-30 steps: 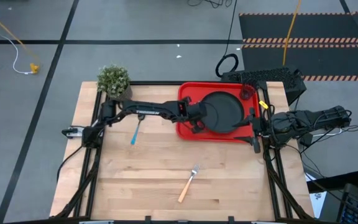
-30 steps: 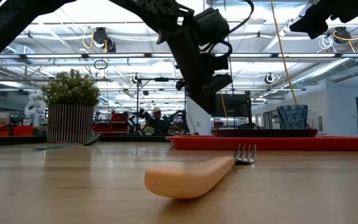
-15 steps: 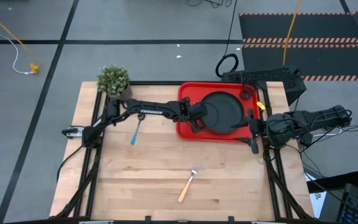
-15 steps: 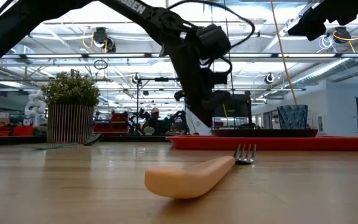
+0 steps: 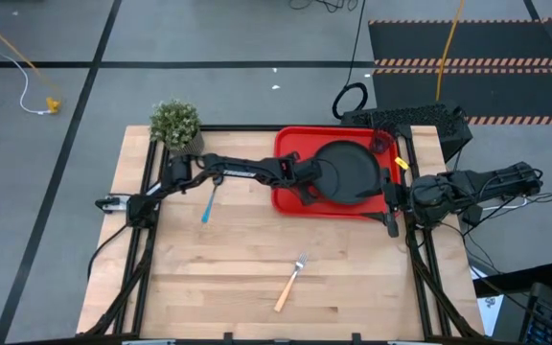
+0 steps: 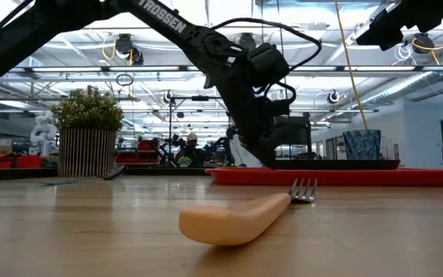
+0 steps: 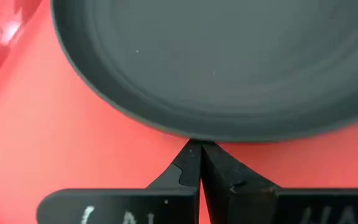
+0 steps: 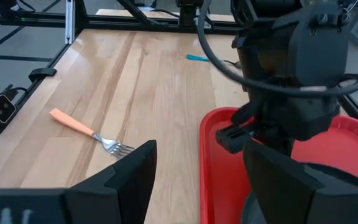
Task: Pick and place plate/cup/fork/spoon on tray
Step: Put the black plate on the red tray, then put the yellow fork to the left of the black plate on the red tray
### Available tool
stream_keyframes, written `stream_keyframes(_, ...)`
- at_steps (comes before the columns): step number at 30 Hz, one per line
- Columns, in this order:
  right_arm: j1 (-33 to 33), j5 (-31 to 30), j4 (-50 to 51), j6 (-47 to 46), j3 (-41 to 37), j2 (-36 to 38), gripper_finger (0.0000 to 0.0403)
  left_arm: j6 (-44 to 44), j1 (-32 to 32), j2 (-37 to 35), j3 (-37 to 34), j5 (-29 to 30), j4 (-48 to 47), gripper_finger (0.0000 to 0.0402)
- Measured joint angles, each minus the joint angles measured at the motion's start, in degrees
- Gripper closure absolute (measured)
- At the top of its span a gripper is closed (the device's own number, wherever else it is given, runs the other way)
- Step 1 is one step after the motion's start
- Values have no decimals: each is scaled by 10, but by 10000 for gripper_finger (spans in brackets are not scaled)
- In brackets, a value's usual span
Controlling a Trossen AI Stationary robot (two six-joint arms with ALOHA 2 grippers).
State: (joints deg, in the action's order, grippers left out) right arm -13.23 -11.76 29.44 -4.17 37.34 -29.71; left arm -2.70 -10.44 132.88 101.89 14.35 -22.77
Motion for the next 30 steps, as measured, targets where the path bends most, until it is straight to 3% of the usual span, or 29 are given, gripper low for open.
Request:
stream_keyframes(10, 0, 0, 0, 1, 0, 0, 172, -20, 6, 2, 0, 1, -31, 395)
stream_keyframes(15, 0, 0, 8, -6, 0, 0, 172, -87, 29, -63, 0, 3, -107, 394)
stream_keyframes(23, 0, -1, -9, -9, -17, -2, 172, -162, 130, -147, 0, 7, -180, 398)
stream_keyframes(30, 0, -1, -23, -30, -29, -8, 172, -287, 239, -148, 0, 32, -177, 382)
